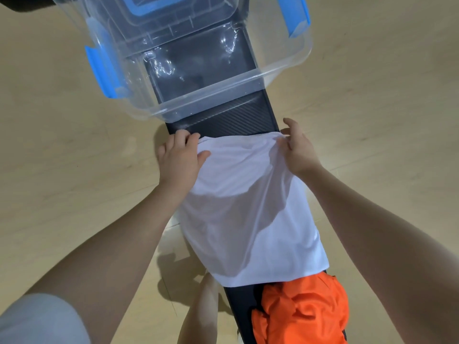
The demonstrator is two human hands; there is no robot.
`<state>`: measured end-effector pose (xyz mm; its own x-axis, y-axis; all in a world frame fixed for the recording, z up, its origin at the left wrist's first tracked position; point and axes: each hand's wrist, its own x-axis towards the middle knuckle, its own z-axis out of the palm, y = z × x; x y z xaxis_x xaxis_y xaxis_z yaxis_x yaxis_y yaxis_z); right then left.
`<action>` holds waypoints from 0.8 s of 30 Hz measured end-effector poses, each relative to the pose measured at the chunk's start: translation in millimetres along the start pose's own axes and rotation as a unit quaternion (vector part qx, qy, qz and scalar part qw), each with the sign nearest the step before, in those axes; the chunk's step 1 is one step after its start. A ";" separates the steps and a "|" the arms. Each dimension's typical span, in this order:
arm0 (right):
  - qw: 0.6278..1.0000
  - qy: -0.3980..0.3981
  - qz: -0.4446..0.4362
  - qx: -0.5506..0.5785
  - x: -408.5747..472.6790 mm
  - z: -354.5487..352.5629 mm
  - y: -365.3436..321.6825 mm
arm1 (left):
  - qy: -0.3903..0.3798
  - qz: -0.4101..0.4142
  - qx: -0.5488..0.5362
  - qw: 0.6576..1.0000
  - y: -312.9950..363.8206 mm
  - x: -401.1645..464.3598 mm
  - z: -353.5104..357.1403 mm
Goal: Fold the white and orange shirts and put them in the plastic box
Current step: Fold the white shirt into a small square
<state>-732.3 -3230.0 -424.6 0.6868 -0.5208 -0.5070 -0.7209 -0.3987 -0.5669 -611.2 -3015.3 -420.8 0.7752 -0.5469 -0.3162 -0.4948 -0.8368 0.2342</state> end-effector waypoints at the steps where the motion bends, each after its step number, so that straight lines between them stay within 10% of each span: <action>1: 1.000 -0.009 0.007 0.013 2.3 -1.4 0.2 | -0.008 0.004 0.010 1.000 -1.3 0.6 1.6; 7: 0.989 -0.021 0.019 -0.142 5.6 -13.0 -1.5 | 0.004 -0.010 -0.009 1.000 -14.4 -3.9 -9.0; 15: 0.991 0.041 -0.113 -0.064 -23.4 0.2 -5.0 | 0.040 -0.119 0.015 0.992 -51.2 -21.4 -22.0; 20: 0.996 0.082 0.034 0.012 -21.7 -2.4 9.0 | 0.144 0.113 -0.025 0.983 -6.9 -23.8 5.7; 24: 0.997 0.069 0.027 0.014 -0.8 -7.4 0.8 | 0.086 0.176 -0.034 0.980 33.2 -19.4 28.0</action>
<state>-734.1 -3235.5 -419.9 0.6265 -0.6406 -0.4440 -0.7519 -0.3468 -0.5607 -653.6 -3033.2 -432.7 0.6194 -0.7837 -0.0467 -0.7206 -0.5911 0.3625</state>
